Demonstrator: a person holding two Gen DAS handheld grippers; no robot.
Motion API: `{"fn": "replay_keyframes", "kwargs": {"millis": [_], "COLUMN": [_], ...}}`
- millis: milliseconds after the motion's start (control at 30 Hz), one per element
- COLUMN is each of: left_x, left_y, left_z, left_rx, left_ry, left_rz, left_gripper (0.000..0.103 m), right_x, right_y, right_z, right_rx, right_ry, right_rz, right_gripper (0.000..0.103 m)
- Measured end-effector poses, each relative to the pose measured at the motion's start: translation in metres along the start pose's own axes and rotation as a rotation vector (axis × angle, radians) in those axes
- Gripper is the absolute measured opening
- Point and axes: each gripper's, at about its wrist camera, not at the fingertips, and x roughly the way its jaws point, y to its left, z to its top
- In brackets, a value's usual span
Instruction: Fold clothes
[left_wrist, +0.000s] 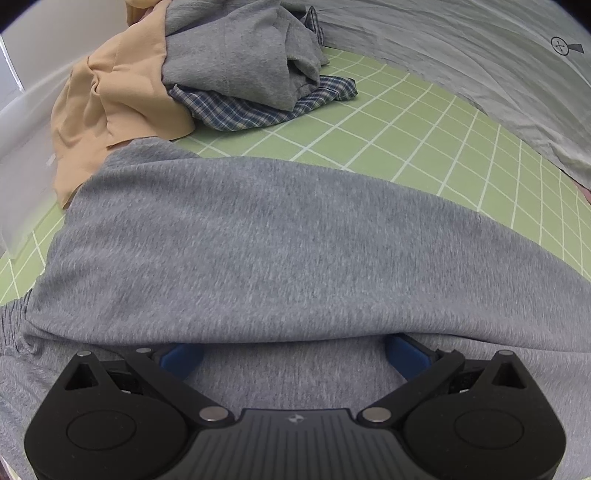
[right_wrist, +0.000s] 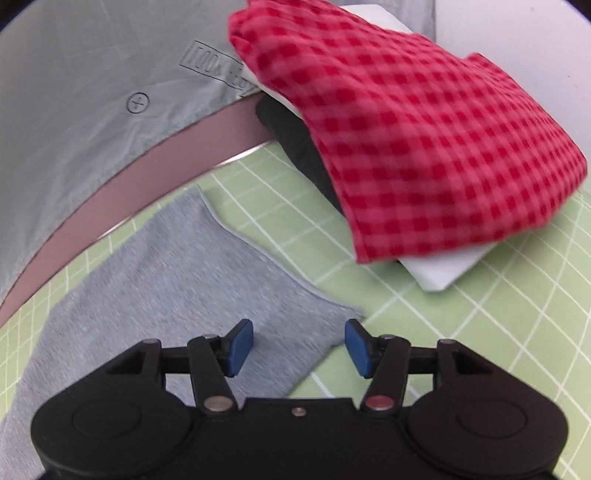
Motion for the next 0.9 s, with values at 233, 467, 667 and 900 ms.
{"fn": "replay_keyframes", "kwargs": {"millis": [233,467,667,900], "left_x": [-0.001,-0.001,0.000,-0.017], "left_y": [0.000,0.000,0.001,0.000], "left_z": [-0.002,0.000,0.003,0.001], "left_rx": [-0.012,-0.008,0.009,0.054], "left_ry": [-0.004,0.005,0.020,0.018], "left_rz": [0.006,0.003,-0.005,-0.033], "left_gripper": [0.103,0.103,0.103,0.103], "right_x": [-0.001,-0.030,-0.039,-0.065], "right_y": [0.009,-0.022,-0.055,-0.051], "right_z": [-0.003,-0.005,-0.023,-0.023], "right_rx": [-0.105,-0.120,-0.096,-0.157], "right_ry": [-0.020,-0.068,-0.014,-0.072], "right_rz": [-0.018,-0.147,-0.169,-0.126], "right_gripper": [0.001,0.001,0.003,0.062]}}
